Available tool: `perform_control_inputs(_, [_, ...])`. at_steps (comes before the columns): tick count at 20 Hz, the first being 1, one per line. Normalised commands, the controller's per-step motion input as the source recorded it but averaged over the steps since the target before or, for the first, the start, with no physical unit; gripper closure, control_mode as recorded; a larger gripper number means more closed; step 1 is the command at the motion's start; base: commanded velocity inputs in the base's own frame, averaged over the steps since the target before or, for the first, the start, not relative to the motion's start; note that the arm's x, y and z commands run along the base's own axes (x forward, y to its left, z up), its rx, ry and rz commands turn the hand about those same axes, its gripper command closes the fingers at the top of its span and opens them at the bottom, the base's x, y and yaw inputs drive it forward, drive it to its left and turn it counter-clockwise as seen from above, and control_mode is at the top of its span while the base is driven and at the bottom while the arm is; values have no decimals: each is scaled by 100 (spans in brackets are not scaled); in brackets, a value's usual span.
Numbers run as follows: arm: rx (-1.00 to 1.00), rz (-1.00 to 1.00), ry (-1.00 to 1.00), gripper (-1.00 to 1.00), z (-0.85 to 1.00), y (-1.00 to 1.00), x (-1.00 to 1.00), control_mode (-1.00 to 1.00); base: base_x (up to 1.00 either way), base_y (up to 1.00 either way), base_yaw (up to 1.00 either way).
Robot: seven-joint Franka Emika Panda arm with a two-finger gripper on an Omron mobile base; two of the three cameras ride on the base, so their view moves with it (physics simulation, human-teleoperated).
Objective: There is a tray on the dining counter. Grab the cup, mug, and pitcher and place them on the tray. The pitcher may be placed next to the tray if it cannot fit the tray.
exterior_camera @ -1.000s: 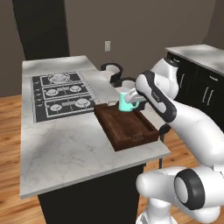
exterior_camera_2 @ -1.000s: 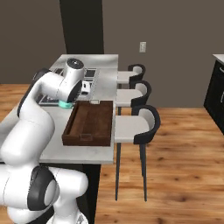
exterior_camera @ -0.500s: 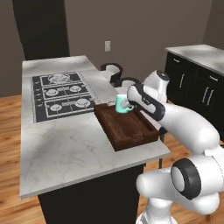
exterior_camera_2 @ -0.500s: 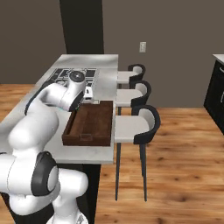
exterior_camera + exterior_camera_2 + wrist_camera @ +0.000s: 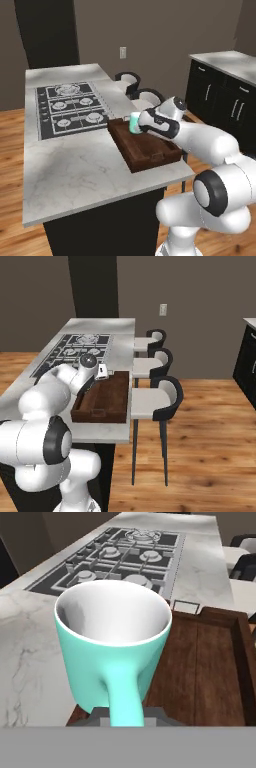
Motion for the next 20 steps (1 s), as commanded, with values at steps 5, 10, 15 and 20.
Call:
perform_control_inputs(5, [0,0,0,100,-21,7,43,-100,0,0,0])
perform_control_inputs(10, [0,0,0,100,-15,5,46,-100,0,0,0])
perform_control_inputs(15, [0,0,1,100,-8,1,43,-100,0,0,0])
perform_control_inputs(20, [0,0,4,100,-20,0,38,-100,0,0,0])
